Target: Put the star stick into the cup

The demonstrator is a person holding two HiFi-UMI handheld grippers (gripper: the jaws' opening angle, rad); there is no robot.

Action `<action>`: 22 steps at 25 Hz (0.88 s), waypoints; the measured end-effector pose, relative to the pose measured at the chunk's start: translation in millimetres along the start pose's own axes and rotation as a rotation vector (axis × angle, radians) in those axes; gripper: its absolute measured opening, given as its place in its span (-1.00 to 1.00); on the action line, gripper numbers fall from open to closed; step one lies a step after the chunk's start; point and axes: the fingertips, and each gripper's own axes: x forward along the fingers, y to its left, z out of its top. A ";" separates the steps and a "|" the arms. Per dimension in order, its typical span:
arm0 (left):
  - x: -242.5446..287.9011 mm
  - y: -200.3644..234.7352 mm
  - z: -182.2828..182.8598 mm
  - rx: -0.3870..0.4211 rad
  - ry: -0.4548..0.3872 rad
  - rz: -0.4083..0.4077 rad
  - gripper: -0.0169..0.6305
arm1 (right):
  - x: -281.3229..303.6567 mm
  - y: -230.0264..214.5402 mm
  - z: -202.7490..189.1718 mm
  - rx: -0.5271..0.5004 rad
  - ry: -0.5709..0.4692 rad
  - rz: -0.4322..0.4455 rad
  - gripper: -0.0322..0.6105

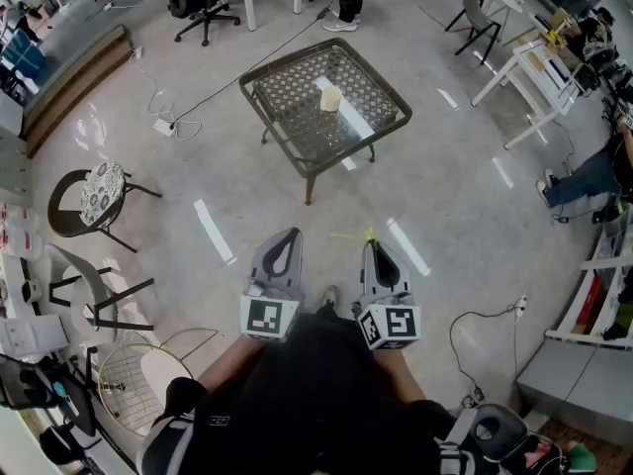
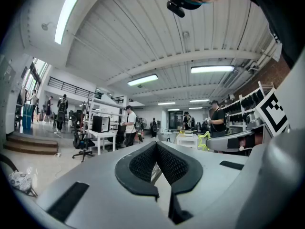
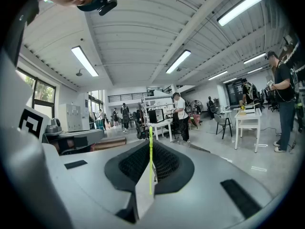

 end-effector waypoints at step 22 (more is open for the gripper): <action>16.3 -25.9 1.8 0.008 0.011 0.023 -0.90 | -8.3 -28.1 8.8 0.032 -0.043 0.024 -0.83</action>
